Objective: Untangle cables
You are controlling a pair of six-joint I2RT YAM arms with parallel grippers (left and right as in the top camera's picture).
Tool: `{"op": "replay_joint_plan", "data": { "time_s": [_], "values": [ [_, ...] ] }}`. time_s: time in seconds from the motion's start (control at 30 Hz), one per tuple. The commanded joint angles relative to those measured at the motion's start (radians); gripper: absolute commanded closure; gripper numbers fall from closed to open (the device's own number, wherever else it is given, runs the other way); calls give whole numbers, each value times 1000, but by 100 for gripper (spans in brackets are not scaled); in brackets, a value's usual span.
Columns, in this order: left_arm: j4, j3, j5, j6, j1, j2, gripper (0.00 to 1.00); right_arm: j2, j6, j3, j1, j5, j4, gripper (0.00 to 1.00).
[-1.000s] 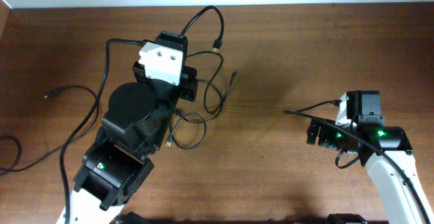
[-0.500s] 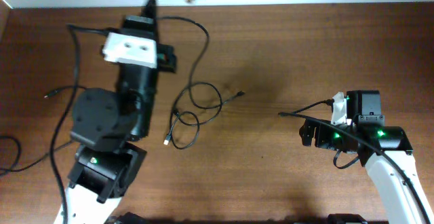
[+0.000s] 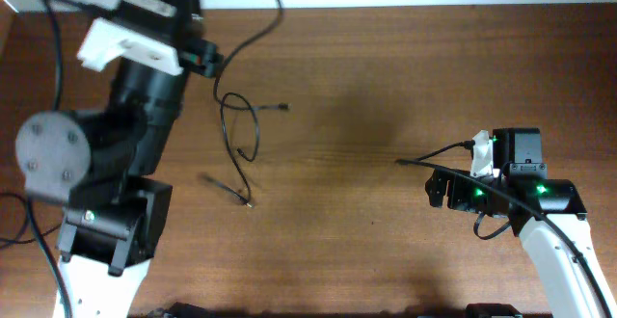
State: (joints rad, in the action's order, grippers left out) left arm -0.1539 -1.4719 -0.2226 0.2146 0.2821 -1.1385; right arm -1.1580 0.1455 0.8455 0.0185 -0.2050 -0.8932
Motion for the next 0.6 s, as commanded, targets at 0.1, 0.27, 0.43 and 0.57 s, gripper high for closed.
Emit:
{"op": "replay_joint_plan", "data": {
  "time_s": [0.1,0.27,0.43,0.57],
  "values": [
    [151,-29,-105,-23,18,-92,100,-1,-11,6,-5,-9,-8,1],
    [371,-29,238,111,18,-93,100,-1,-11,6,-5,-9,-8,1],
    [513,-29,848,236,-21,-93,100,-1,-11,6,-5,-10,-8,1],
    [600,-29,1041,404,-105,-93,100,-1,-11,6,-5,-10,-8,1]
  ]
}}
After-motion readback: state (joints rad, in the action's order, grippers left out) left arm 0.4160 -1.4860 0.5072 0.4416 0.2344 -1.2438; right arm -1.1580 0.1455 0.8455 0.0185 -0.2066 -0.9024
